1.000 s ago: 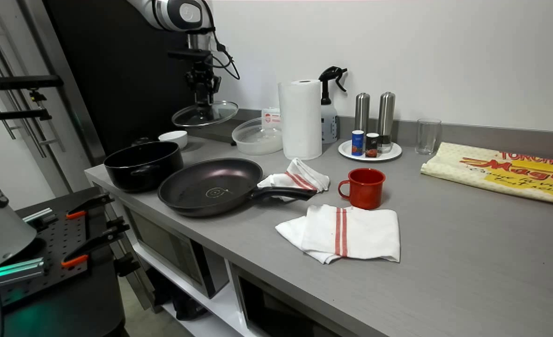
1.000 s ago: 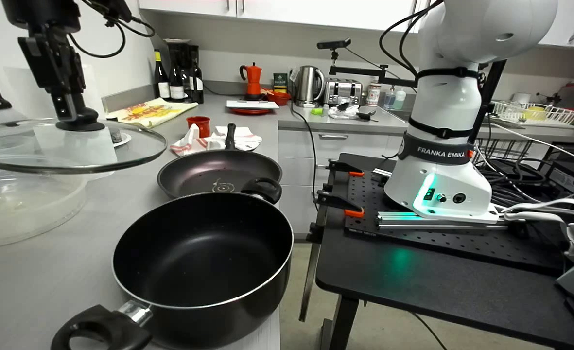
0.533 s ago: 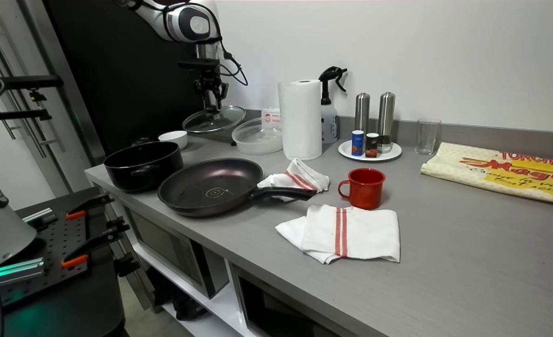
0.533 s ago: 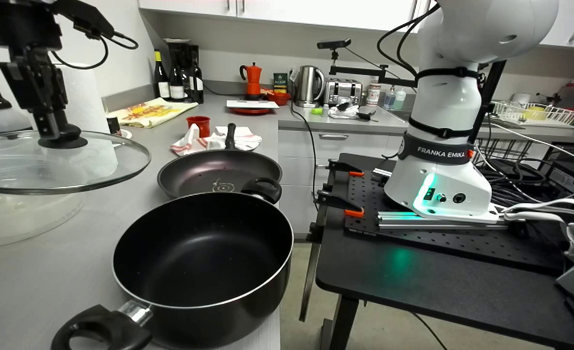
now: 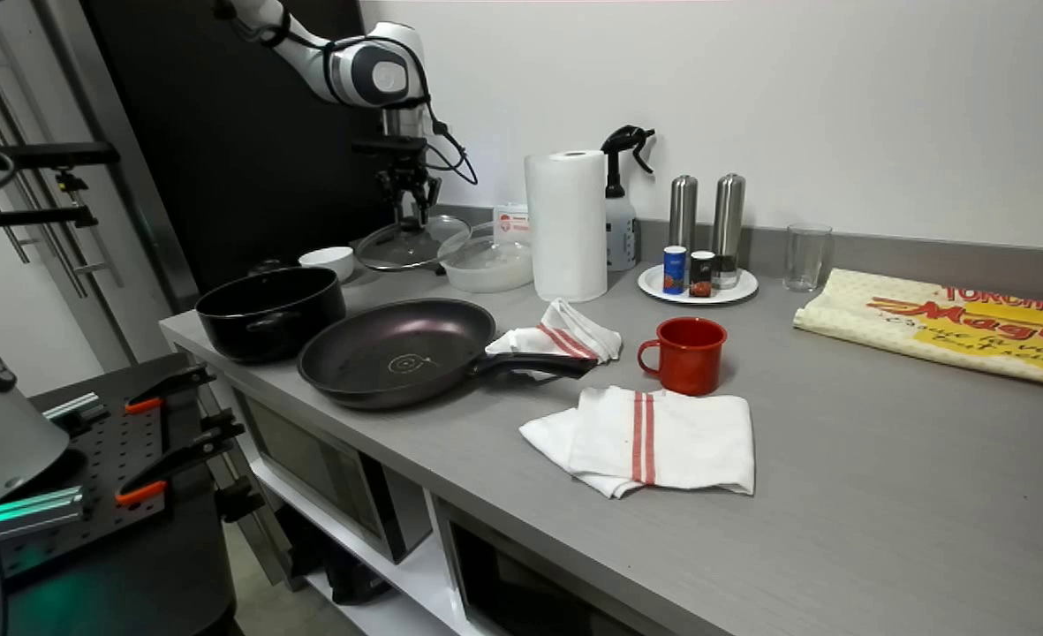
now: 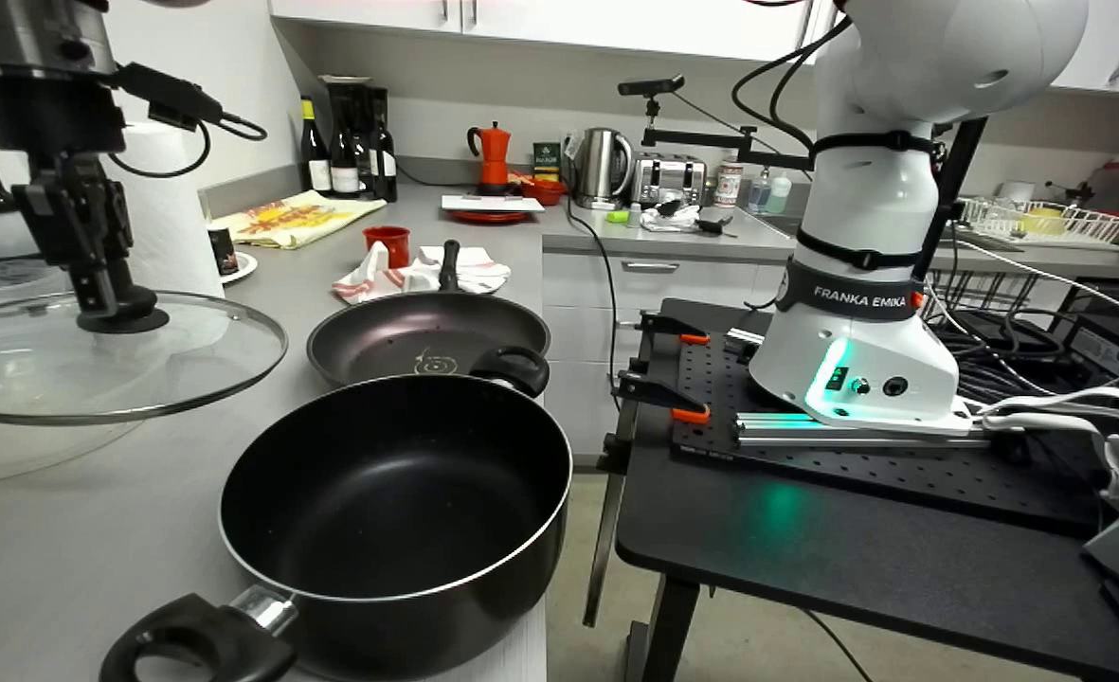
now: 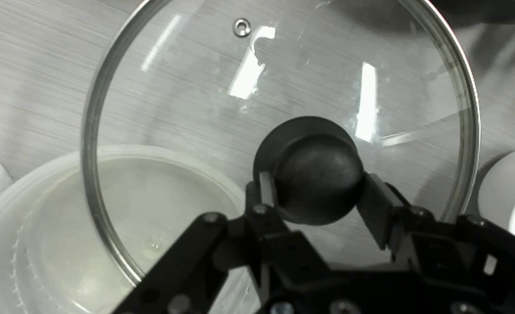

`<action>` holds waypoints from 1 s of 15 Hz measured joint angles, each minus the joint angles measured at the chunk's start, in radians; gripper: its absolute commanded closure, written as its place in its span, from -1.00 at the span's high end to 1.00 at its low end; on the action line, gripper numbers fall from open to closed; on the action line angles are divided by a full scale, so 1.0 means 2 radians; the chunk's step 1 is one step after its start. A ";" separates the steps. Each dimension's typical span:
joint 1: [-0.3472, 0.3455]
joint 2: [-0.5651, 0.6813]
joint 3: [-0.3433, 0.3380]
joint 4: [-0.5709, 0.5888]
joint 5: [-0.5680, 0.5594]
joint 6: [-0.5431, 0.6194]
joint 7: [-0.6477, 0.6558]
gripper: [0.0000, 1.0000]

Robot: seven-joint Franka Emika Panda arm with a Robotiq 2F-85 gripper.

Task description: Remove the glass lid from the black pot

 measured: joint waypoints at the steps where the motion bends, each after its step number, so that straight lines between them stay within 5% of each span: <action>1: -0.001 0.003 0.000 0.000 0.000 0.007 -0.003 -0.50; 15: -0.029 0.002 0.032 -0.063 0.008 0.089 -0.016 -0.50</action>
